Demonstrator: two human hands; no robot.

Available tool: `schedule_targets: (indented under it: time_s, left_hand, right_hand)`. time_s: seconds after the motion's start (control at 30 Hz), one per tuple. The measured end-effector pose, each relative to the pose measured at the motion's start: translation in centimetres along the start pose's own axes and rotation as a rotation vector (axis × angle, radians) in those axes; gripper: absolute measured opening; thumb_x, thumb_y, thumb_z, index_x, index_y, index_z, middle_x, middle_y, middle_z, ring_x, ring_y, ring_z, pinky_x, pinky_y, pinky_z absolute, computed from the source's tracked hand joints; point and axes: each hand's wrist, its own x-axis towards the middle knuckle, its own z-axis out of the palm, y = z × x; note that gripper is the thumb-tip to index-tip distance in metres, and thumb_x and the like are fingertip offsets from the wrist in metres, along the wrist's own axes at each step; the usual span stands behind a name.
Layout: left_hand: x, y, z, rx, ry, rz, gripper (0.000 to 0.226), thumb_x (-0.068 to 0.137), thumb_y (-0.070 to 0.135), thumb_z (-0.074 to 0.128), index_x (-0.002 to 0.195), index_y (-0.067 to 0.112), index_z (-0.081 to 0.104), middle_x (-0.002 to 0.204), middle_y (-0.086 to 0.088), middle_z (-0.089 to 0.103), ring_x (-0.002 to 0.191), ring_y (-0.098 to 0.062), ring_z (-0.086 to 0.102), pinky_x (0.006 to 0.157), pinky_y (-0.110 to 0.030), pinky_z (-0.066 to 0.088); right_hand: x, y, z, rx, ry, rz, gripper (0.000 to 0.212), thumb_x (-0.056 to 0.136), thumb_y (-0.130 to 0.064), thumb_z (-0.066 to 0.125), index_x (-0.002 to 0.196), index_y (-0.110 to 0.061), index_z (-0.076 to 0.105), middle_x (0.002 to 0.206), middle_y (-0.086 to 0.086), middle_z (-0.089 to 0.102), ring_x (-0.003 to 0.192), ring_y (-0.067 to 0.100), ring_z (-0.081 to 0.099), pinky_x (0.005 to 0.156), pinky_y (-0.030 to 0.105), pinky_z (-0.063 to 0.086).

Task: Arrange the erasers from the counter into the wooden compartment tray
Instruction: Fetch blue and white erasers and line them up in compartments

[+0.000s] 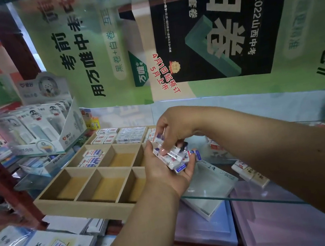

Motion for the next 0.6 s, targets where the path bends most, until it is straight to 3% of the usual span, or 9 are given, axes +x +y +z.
schedule_targets:
  time_s: [0.07, 0.13, 0.3, 0.37, 0.43, 0.53, 0.6]
  left_hand:
    - [0.1, 0.1, -0.1, -0.028, -0.017, 0.004, 0.055, 0.088, 0.064, 0.047, 0.111, 0.021, 0.071, 0.091, -0.004, 0.076, 0.110, -0.033, 0.063, 0.056, -0.032, 0.057]
    - [0.1, 0.2, -0.1, -0.035, -0.020, 0.021, 0.054, 0.088, 0.064, 0.046, 0.108, 0.022, 0.072, 0.094, -0.003, 0.076, 0.112, -0.035, 0.062, 0.057, -0.030, 0.058]
    - [-0.1, 0.3, 0.2, -0.068, 0.000, 0.065, 0.048, 0.087, 0.060, 0.049, 0.091, 0.020, 0.074, 0.086, -0.004, 0.076, 0.091, -0.030, 0.070, 0.062, -0.030, 0.058]
    - [0.0, 0.4, 0.0, -0.086, -0.014, 0.067, 0.049, 0.086, 0.061, 0.050, 0.093, 0.019, 0.074, 0.090, -0.004, 0.076, 0.089, -0.032, 0.070, 0.064, -0.029, 0.058]
    - [0.0, 0.6, -0.1, -0.089, -0.017, 0.053, 0.054, 0.084, 0.065, 0.050, 0.097, 0.020, 0.076, 0.099, -0.005, 0.075, 0.100, -0.035, 0.067, 0.066, -0.029, 0.057]
    - [0.0, 0.9, -0.2, -0.078, -0.001, 0.039, 0.059, 0.081, 0.067, 0.054, 0.111, 0.020, 0.071, 0.108, -0.006, 0.072, 0.103, -0.036, 0.066, 0.064, -0.028, 0.056]
    - [0.0, 1.0, -0.2, -0.079, 0.004, 0.042, 0.058, 0.080, 0.065, 0.057, 0.114, 0.019, 0.070, 0.109, -0.007, 0.072, 0.103, -0.036, 0.066, 0.061, -0.027, 0.057]
  right_hand:
    - [-0.1, -0.1, 0.3, -0.019, 0.011, -0.017, 0.029, 0.065, -0.015, 0.086, 0.088, -0.016, 0.067, 0.073, 0.004, 0.067, 0.058, 0.016, 0.060, 0.062, 0.027, 0.053]
    - [-0.1, 0.0, 0.4, 0.040, 0.019, -0.031, 0.030, 0.066, -0.012, 0.085, 0.090, -0.013, 0.068, 0.071, 0.002, 0.066, 0.057, 0.015, 0.060, 0.063, 0.028, 0.054]
    - [-0.1, 0.3, 0.3, 0.006, 0.116, -0.117, 0.041, 0.068, -0.009, 0.083, 0.104, -0.012, 0.066, 0.096, 0.004, 0.068, 0.082, 0.016, 0.066, 0.077, 0.031, 0.056]
    - [-0.4, 0.4, -0.1, 0.086, 0.140, -0.148, 0.034, 0.071, -0.005, 0.081, 0.102, -0.009, 0.067, 0.095, 0.009, 0.069, 0.077, 0.015, 0.064, 0.069, 0.024, 0.055]
    - [-1.0, 0.8, -1.3, 0.142, 0.205, -0.179, 0.025, 0.073, -0.006, 0.079, 0.095, -0.007, 0.069, 0.091, 0.014, 0.070, 0.071, 0.014, 0.061, 0.059, 0.016, 0.050]
    - [-2.2, 3.2, -4.4, -0.142, 0.297, -0.134, 0.017, 0.073, -0.016, 0.080, 0.086, -0.010, 0.070, 0.077, -0.001, 0.066, 0.066, 0.008, 0.055, 0.055, 0.011, 0.041]
    - [-3.1, 5.4, -5.9, -0.416, 0.181, 0.006, 0.017, 0.072, -0.022, 0.080, 0.085, -0.015, 0.071, 0.076, -0.009, 0.065, 0.070, 0.008, 0.056, 0.058, 0.019, 0.040]
